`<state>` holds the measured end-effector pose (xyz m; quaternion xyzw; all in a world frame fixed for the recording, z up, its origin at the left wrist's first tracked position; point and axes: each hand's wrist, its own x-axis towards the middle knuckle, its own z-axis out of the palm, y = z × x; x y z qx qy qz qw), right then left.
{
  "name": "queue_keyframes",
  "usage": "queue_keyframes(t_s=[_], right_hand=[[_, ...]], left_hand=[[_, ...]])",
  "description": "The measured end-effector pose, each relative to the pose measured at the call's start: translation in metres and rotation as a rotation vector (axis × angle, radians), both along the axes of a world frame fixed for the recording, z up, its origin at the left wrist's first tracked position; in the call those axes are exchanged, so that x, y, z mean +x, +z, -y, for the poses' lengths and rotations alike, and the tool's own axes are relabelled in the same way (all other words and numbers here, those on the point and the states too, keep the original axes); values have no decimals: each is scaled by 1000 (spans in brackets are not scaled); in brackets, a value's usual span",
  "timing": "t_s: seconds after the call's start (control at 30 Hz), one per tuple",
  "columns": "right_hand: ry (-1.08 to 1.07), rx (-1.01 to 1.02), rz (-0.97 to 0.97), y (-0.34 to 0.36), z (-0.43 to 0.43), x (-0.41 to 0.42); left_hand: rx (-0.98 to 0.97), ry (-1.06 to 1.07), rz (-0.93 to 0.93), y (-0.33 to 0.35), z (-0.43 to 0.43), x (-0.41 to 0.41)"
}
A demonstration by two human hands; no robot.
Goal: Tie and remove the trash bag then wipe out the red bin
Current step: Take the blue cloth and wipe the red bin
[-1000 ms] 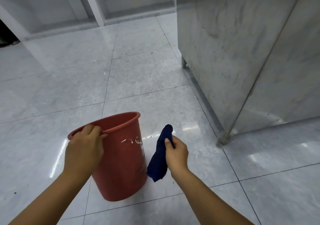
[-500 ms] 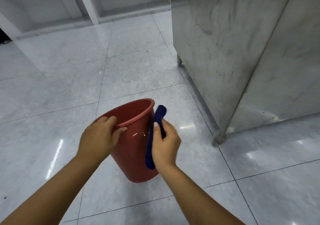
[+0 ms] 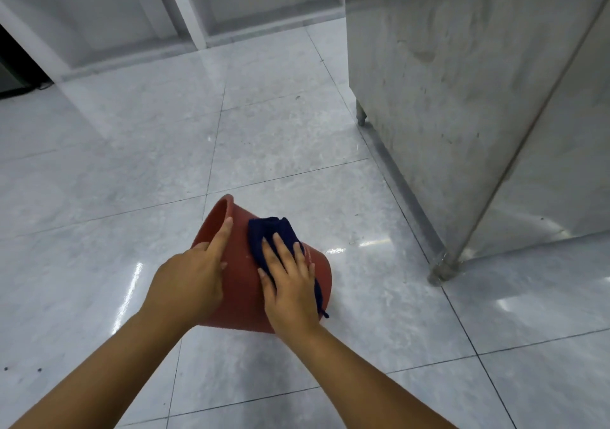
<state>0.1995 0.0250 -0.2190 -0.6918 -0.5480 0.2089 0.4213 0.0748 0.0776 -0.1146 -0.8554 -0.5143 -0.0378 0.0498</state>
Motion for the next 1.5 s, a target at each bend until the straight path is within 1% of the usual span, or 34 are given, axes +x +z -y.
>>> queue_keyframes(t_s=[0.07, 0.13, 0.27, 0.33, 0.4, 0.47, 0.6, 0.67, 0.73, 0.83, 0.9, 0.97, 1.0, 1.1, 1.17, 1.23, 1.3, 1.33, 1.4, 1.5], right_hand=[[-32, -65, -25, -6, 1, 1], [-80, -102, -67, -13, 4, 4], [-121, -100, -106, -26, 18, 9], [-123, -110, -119, -31, 24, 9], [-127, -117, -120, -35, 27, 9], [-133, -123, -120, -38, 29, 9], [-149, -132, -161, -43, 39, 7], [-194, -133, -227, -44, 41, 8], [-276, -153, -310, -41, 41, 16], [-459, -146, -426, -30, 38, 35], [-494, -99, -455, -11, 35, 40], [-430, -35, -412, 15, 27, 33], [-372, 15, -370, 29, 22, 28], [-151, 103, -229, 61, 3, 8], [11, 57, -150, 69, -8, -1], [123, -23, -104, 66, -17, 0], [188, -89, -42, 57, -26, 7], [220, -123, -31, 53, -28, 11], [266, -173, -76, 43, -30, 16], [241, -124, -137, 27, -22, 21]], left_hand=[[-37, -17, 31, 3, 3, 0], [-66, -20, 104, 4, 9, 2], [-87, 61, 253, 1, 20, 7], [-62, 88, 305, 2, 23, 12], [-34, 102, 289, 4, 23, 15], [-50, 106, 209, 10, 19, 15], [-137, 57, 37, 19, 17, 6], [-205, 74, 3, 18, 21, -2], [-282, 93, 48, 15, 28, -9], [-376, 120, 147, 12, 37, -9], [-322, 138, 247, 9, 39, -11], [-217, 135, 343, 8, 40, -12], [-154, 100, 356, 8, 42, -11], [-14, -51, 254, 2, 55, -5], [62, -125, 131, -3, 63, 3], [188, -199, 24, -11, 63, 4], [248, -230, 8, -22, 61, 0], [259, -240, 10, -26, 60, -3], [284, -264, -5, -34, 61, -7], [298, -340, 3, -41, 65, -7]])
